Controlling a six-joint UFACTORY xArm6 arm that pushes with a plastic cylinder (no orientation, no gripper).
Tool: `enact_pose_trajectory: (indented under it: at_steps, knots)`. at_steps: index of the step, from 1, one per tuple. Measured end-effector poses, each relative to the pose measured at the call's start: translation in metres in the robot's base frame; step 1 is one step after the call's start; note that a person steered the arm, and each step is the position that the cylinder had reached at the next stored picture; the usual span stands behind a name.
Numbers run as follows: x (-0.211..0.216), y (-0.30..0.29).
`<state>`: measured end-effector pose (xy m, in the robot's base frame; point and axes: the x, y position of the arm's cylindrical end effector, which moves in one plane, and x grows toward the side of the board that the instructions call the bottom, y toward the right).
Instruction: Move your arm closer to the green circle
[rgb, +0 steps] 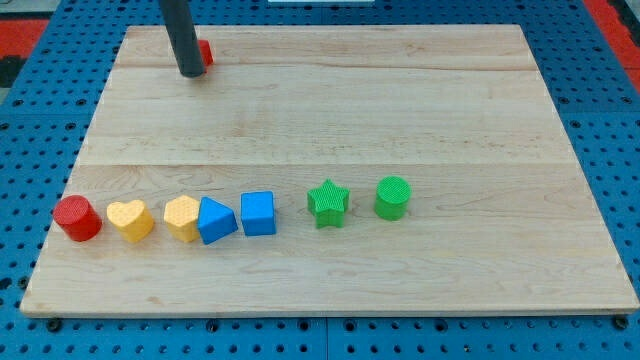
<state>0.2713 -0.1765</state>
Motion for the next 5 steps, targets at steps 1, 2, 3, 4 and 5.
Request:
enact_pose_trajectory:
  at_steps: [1, 2, 3, 4, 5]
  knots:
    - [-0.004, 0.024]
    - [-0.021, 0.053]
    - [-0.027, -0.015]
    - [-0.005, 0.019]
    - [0.055, 0.133]
